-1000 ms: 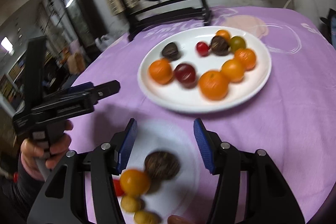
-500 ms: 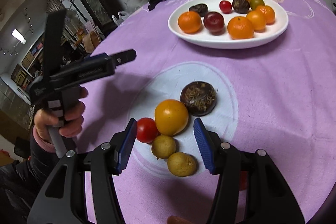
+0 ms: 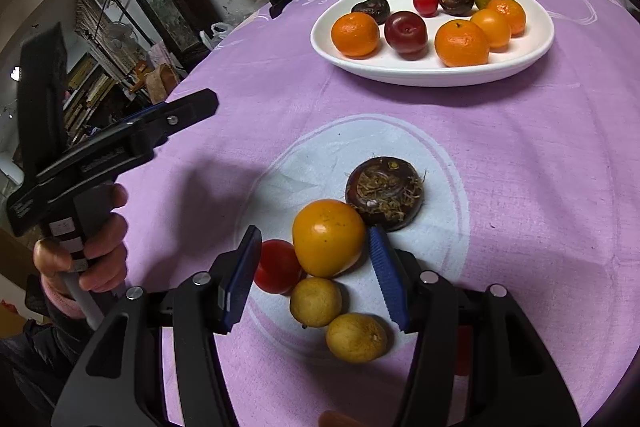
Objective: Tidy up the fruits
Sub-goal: 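Grasp a large orange fruit with the right gripper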
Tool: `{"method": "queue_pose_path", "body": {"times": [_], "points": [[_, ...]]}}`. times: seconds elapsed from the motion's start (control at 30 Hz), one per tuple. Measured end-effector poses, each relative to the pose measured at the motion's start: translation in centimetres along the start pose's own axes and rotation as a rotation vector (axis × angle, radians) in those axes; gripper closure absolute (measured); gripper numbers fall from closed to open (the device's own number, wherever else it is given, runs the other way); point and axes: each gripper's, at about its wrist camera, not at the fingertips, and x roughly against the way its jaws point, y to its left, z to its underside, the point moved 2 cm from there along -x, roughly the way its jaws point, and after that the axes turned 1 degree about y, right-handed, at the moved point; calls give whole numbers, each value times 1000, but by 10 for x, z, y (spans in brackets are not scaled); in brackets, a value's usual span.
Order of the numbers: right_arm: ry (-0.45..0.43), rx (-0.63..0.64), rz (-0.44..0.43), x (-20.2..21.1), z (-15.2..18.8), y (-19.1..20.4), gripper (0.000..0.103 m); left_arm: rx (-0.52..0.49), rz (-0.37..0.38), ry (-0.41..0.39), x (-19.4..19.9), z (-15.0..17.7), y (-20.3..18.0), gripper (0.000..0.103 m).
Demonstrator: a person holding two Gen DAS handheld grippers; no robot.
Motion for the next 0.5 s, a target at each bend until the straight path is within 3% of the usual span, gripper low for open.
{"method": "queue_pose_path", "body": {"times": [0.5], "points": [[-20, -39, 13, 0, -1, -4, 60, -18, -14, 5, 0, 3, -2, 2]]}}
